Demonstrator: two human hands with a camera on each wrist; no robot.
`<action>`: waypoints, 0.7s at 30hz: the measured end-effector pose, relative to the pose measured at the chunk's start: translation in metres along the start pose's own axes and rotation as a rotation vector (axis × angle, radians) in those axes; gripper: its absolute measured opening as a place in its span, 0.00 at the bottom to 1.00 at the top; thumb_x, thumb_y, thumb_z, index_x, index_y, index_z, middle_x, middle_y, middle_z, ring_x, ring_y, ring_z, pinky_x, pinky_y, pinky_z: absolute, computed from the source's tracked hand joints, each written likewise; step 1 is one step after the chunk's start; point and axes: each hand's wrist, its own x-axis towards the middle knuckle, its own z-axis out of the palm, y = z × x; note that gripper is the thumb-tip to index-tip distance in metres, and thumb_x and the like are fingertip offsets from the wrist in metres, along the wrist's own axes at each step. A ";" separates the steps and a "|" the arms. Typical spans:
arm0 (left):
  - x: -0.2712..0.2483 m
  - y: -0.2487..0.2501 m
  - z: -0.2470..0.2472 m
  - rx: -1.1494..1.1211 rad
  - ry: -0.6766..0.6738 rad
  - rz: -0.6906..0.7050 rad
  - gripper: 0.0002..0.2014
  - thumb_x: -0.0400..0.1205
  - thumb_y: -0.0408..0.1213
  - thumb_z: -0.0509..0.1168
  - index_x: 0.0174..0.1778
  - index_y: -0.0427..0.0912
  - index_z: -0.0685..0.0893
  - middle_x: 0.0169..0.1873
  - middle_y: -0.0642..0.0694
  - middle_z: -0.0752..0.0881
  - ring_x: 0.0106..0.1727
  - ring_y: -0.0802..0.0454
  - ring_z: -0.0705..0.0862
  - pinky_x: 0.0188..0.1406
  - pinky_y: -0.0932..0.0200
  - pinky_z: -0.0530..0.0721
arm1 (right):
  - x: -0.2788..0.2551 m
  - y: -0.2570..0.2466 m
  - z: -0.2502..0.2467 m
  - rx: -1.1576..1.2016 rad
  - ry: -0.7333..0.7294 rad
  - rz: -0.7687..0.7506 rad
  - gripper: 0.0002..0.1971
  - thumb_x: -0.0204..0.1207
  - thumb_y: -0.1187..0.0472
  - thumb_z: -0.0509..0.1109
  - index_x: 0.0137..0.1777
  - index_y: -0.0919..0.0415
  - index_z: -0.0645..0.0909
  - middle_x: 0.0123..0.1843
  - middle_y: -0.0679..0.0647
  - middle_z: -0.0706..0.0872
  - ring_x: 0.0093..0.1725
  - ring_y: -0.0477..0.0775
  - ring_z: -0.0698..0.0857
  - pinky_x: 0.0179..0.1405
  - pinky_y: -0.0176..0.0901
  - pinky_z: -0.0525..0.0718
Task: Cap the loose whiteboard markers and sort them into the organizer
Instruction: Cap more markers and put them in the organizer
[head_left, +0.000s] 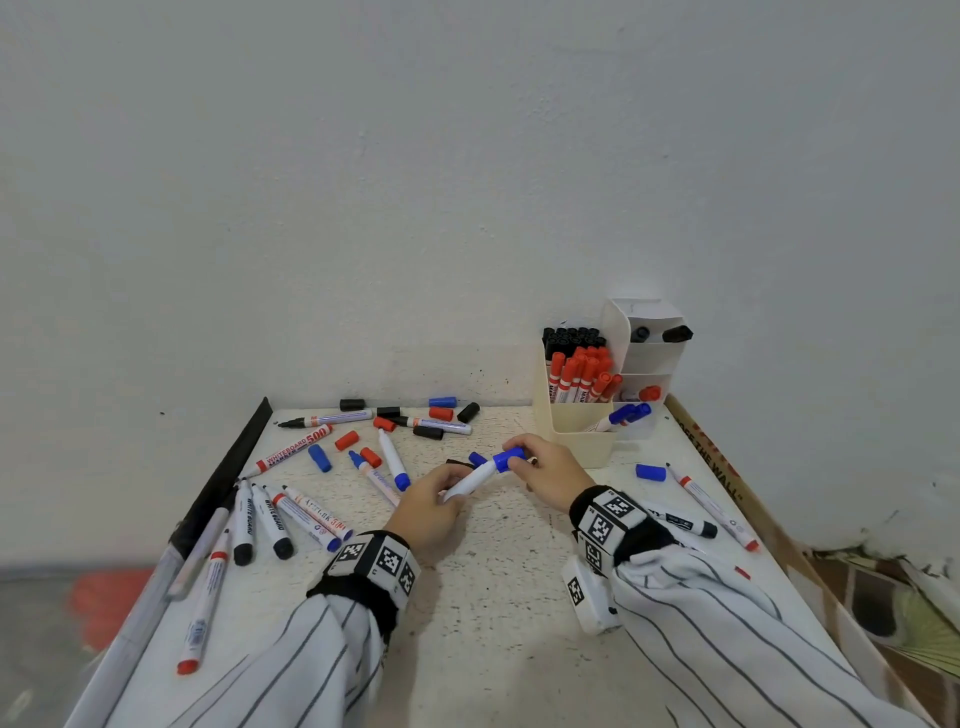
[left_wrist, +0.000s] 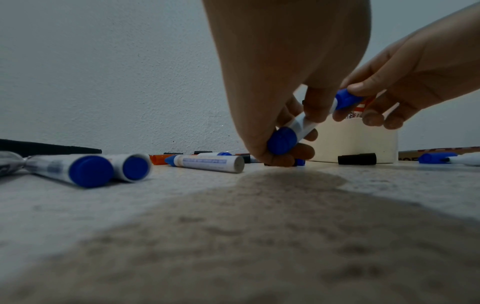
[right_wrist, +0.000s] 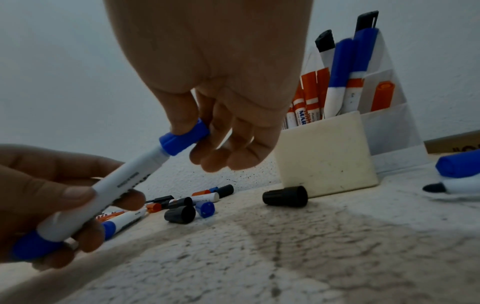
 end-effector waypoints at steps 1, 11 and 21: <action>-0.001 0.001 -0.001 0.007 -0.009 0.010 0.16 0.82 0.30 0.60 0.64 0.48 0.76 0.58 0.52 0.80 0.58 0.52 0.79 0.65 0.53 0.76 | -0.002 -0.001 -0.001 0.003 -0.003 0.011 0.11 0.81 0.63 0.61 0.61 0.62 0.78 0.44 0.50 0.80 0.36 0.44 0.75 0.42 0.36 0.75; -0.022 0.011 -0.006 0.027 0.038 0.074 0.10 0.82 0.40 0.63 0.59 0.52 0.78 0.47 0.53 0.82 0.39 0.62 0.78 0.38 0.67 0.74 | -0.022 -0.016 -0.008 -0.023 0.027 -0.101 0.15 0.79 0.71 0.60 0.63 0.62 0.77 0.59 0.52 0.79 0.42 0.39 0.73 0.51 0.33 0.69; -0.047 0.009 -0.011 0.068 0.088 0.119 0.13 0.81 0.36 0.65 0.61 0.50 0.79 0.49 0.56 0.81 0.51 0.60 0.79 0.50 0.68 0.74 | -0.038 -0.023 0.000 -0.021 -0.043 -0.110 0.13 0.80 0.67 0.61 0.62 0.59 0.77 0.52 0.48 0.78 0.40 0.38 0.74 0.45 0.34 0.72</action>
